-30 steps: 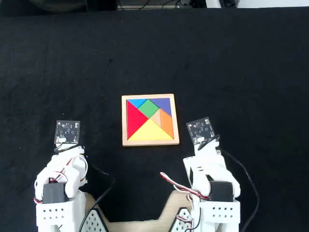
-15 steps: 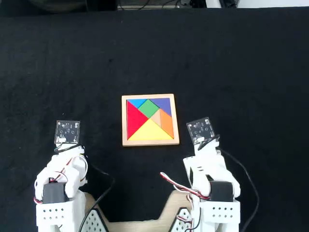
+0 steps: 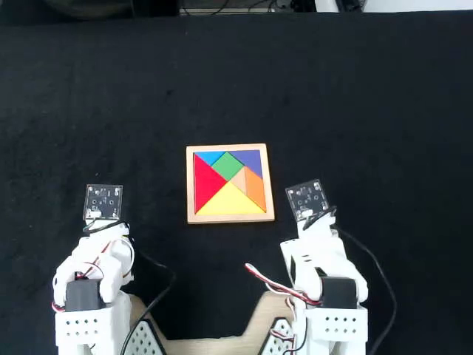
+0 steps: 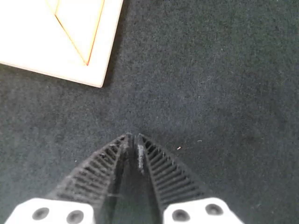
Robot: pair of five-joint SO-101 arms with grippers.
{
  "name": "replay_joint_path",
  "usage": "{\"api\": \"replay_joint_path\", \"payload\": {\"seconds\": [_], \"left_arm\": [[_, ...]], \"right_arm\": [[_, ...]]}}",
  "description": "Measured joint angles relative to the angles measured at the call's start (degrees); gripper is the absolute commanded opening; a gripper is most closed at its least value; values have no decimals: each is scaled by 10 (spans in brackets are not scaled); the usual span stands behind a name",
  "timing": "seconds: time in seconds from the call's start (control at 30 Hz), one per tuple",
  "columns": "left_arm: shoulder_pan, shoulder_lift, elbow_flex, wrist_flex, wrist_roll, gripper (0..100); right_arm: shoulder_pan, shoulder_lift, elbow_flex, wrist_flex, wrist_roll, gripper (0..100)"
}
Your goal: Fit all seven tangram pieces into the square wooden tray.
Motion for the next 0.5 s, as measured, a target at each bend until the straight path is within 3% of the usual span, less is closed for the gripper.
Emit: {"api": "replay_joint_path", "payload": {"seconds": [0.5], "left_arm": [[0,0,0,0,0,30]], "right_arm": [[0,0,0,0,0,11]]}}
